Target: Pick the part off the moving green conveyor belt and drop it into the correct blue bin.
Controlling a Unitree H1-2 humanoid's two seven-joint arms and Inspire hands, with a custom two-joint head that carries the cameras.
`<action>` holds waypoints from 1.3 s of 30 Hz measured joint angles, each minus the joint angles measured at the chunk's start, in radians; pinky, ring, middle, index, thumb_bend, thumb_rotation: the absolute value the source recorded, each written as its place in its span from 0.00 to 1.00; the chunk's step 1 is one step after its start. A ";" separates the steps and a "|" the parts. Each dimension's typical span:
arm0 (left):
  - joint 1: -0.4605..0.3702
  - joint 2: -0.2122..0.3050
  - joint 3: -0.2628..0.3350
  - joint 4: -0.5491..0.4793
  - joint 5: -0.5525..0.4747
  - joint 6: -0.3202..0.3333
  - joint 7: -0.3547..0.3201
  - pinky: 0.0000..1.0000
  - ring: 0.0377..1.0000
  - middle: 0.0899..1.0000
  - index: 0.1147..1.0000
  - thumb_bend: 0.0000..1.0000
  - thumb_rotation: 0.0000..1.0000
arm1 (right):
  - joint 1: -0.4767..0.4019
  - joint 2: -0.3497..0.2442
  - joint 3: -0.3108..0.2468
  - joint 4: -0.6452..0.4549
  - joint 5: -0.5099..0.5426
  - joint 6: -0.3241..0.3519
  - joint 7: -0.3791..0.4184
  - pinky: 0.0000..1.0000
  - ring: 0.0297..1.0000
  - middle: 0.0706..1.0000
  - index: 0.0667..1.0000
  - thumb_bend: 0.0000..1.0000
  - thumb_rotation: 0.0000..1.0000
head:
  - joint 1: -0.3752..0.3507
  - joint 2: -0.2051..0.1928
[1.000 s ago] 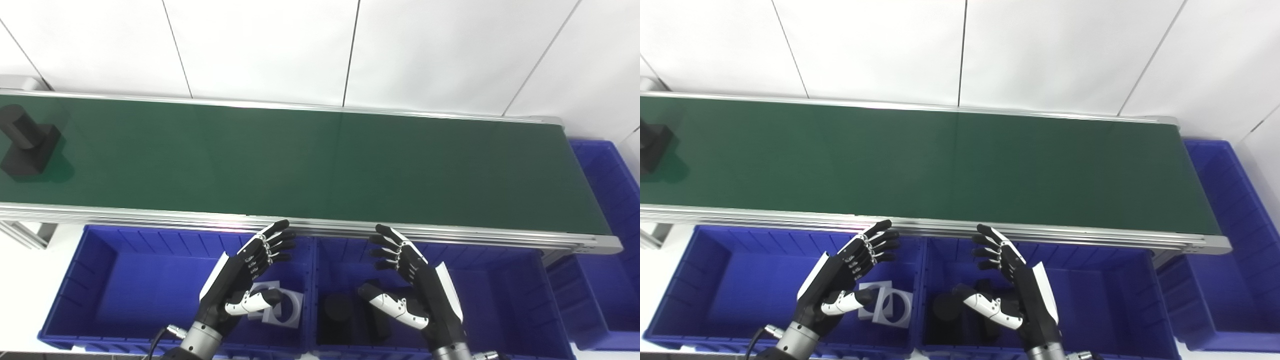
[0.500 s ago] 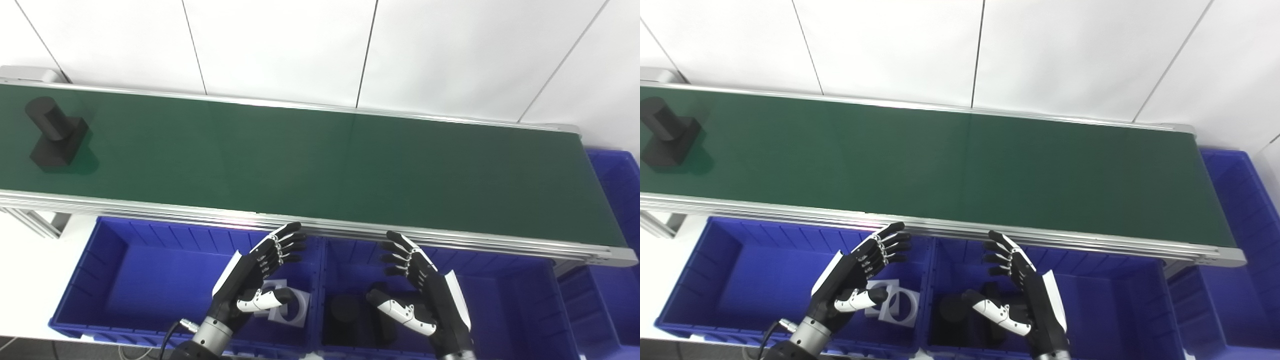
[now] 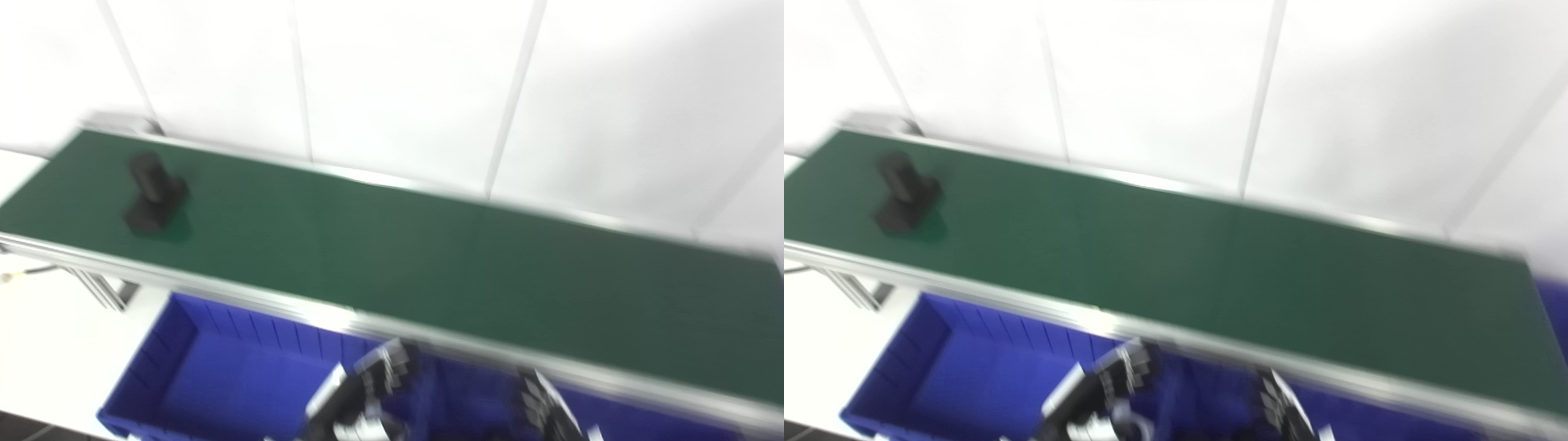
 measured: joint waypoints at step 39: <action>-0.085 -0.082 0.041 0.166 0.044 -0.001 -0.011 0.71 0.75 0.78 0.81 0.96 0.45 | -0.073 -0.057 -0.045 0.021 0.110 -0.039 0.048 0.64 0.73 0.80 0.88 0.58 0.17 | 0.177 -0.148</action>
